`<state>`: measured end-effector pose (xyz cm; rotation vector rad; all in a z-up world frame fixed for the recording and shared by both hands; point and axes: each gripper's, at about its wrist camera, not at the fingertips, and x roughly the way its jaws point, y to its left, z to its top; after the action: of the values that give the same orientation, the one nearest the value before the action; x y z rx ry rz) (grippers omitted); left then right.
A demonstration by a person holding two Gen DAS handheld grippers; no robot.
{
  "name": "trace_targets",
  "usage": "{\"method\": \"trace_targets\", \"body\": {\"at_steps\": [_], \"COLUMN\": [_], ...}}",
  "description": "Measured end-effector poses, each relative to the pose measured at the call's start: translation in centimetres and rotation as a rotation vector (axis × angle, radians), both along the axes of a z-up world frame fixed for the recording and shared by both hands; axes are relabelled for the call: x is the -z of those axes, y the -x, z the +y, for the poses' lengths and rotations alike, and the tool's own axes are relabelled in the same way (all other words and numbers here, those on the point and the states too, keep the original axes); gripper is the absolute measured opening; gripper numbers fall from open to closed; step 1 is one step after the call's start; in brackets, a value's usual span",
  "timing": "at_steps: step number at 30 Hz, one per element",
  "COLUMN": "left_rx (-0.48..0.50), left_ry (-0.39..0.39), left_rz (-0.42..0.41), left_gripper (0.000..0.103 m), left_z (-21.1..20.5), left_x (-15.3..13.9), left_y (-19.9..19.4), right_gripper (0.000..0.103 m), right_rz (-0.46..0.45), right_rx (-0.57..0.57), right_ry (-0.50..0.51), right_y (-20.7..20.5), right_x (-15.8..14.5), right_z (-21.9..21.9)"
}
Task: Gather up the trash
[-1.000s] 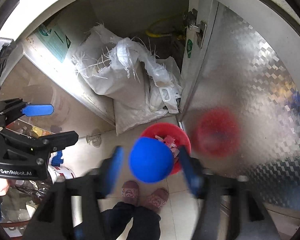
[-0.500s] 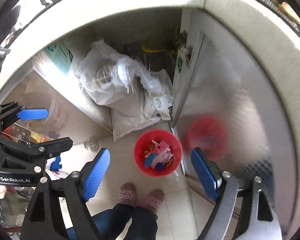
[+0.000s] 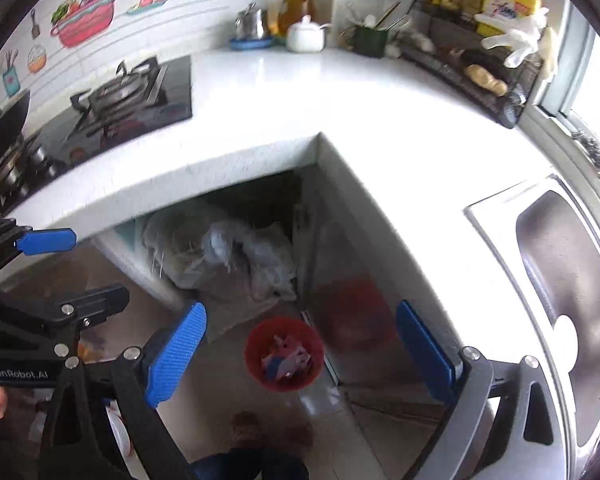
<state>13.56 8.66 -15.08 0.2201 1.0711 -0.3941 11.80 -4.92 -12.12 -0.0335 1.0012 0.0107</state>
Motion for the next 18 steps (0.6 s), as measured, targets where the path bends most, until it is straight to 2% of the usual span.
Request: {"method": "trace_targets", "body": {"at_steps": [5, 8, 9, 10, 18], "left_rx": [0.019, 0.022, 0.03, 0.029, 0.047], "left_ry": [0.02, 0.033, 0.038, 0.041, 0.071], "left_rz": [-0.071, -0.114, -0.158, -0.175, -0.287], "left_gripper": [0.088, 0.097, 0.102, 0.103, 0.103], "left_z": [-0.7, -1.1, -1.4, -1.6, -3.4], "left_x": [-3.9, -6.0, -6.7, -7.4, -12.0], "left_y": [0.3, 0.8, 1.1, 1.4, 5.5], "right_gripper": [0.097, 0.098, 0.099, 0.099, 0.099], "right_rz": [-0.061, -0.106, -0.12, -0.128, -0.197], "right_rx": [0.041, 0.06, 0.068, 0.074, 0.1], "right_ry": [0.023, 0.054, 0.066, 0.073, 0.085], "right_y": [0.5, 1.1, 1.5, 1.8, 4.8], "right_x": [-3.4, -5.3, -5.9, -6.5, -10.4], "right_z": [-0.9, -1.4, -1.6, -1.9, -3.9]}}
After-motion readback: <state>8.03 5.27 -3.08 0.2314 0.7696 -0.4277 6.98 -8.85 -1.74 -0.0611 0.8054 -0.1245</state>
